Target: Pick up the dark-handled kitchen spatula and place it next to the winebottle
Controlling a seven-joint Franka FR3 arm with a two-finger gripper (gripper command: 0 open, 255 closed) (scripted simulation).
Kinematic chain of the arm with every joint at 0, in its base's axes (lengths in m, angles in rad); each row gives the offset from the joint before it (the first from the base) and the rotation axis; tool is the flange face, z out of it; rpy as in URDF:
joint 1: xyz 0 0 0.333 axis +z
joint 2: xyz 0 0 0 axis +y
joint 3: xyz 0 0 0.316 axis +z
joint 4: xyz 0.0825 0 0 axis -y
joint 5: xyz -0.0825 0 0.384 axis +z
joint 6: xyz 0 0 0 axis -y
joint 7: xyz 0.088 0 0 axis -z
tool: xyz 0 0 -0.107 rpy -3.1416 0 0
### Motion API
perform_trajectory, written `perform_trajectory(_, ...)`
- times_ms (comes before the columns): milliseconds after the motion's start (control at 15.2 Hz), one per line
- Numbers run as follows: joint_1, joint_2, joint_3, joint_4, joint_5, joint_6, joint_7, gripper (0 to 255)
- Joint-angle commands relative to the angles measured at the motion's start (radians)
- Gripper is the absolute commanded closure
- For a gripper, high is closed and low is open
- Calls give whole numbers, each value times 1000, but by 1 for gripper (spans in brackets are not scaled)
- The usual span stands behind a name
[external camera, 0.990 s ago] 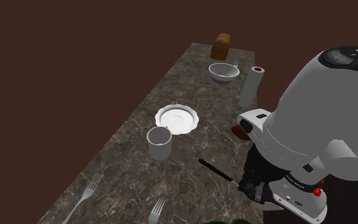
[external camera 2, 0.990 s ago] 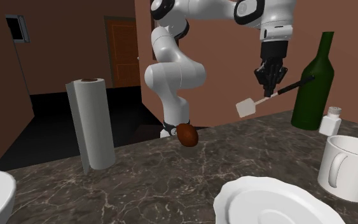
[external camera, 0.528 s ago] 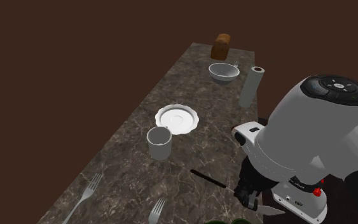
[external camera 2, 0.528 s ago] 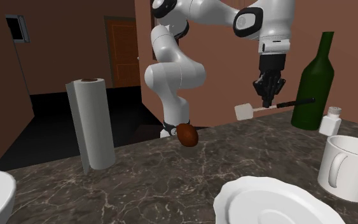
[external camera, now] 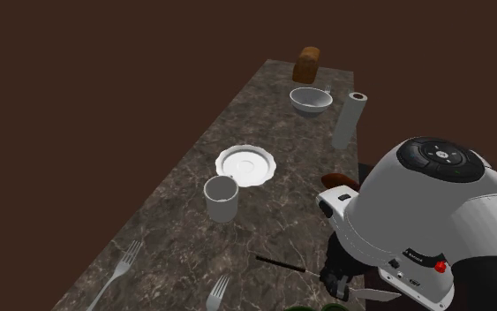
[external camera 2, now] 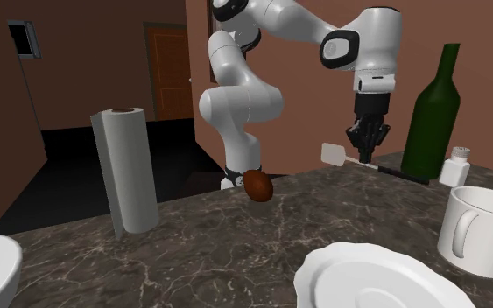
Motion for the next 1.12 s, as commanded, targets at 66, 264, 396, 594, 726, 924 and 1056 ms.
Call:
perform_trajectory(66,-3,26,28,-25,22,51,-7,255)
perform_trajectory(264,-5,46,49,-39,37,85,-9,255)
perform_trajectory(396,-5,47,49,-39,36,85,-9,255)
perform_trajectory(594,-5,47,49,-39,36,86,-9,255)
perform_trajectory(726,-4,47,49,-39,36,86,-9,0)
perform_trajectory(924,-3,45,48,-41,37,85,-9,0)
perform_trajectory(1056,-4,47,49,-39,36,86,-8,0)
